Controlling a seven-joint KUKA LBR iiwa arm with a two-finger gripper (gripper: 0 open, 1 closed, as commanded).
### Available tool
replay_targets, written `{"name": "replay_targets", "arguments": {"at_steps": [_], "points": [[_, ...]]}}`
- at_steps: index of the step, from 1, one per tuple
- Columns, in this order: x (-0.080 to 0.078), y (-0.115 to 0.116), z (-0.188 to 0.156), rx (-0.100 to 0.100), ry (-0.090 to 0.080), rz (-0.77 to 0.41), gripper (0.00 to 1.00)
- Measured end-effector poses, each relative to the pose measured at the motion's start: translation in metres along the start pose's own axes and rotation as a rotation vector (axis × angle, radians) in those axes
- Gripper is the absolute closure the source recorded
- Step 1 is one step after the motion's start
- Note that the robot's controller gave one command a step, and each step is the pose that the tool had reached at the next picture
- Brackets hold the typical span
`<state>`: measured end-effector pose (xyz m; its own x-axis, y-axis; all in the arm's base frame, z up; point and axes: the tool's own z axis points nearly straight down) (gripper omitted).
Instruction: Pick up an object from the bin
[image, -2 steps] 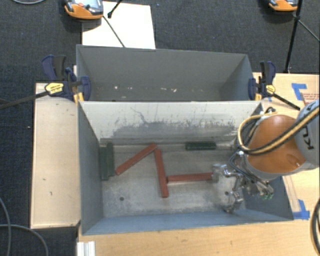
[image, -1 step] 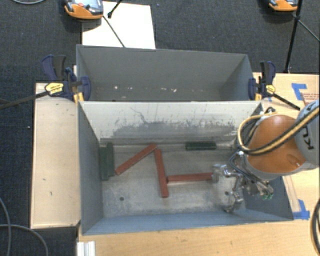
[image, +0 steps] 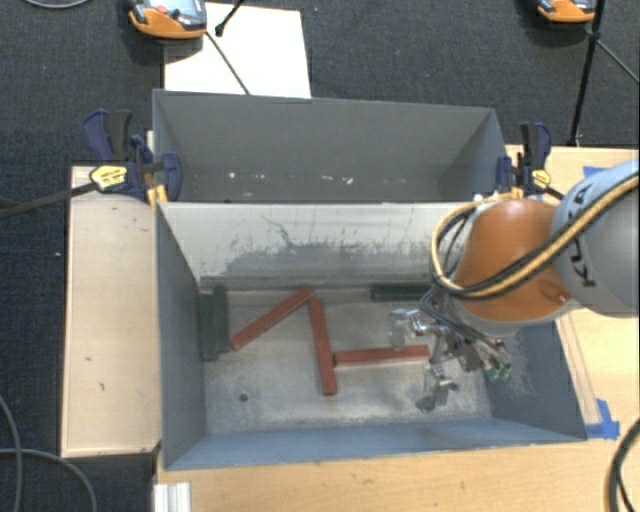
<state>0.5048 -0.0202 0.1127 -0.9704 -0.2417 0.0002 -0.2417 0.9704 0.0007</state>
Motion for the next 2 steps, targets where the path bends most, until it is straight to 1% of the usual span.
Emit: {"name": "replay_targets", "arguments": {"at_steps": [1, 2], "points": [[-0.046, -0.006, -0.005, -0.004, -0.005, -0.103, 0.0], [-0.054, 0.014, 0.042, 0.0, -0.001, -0.298, 1.0]]}}
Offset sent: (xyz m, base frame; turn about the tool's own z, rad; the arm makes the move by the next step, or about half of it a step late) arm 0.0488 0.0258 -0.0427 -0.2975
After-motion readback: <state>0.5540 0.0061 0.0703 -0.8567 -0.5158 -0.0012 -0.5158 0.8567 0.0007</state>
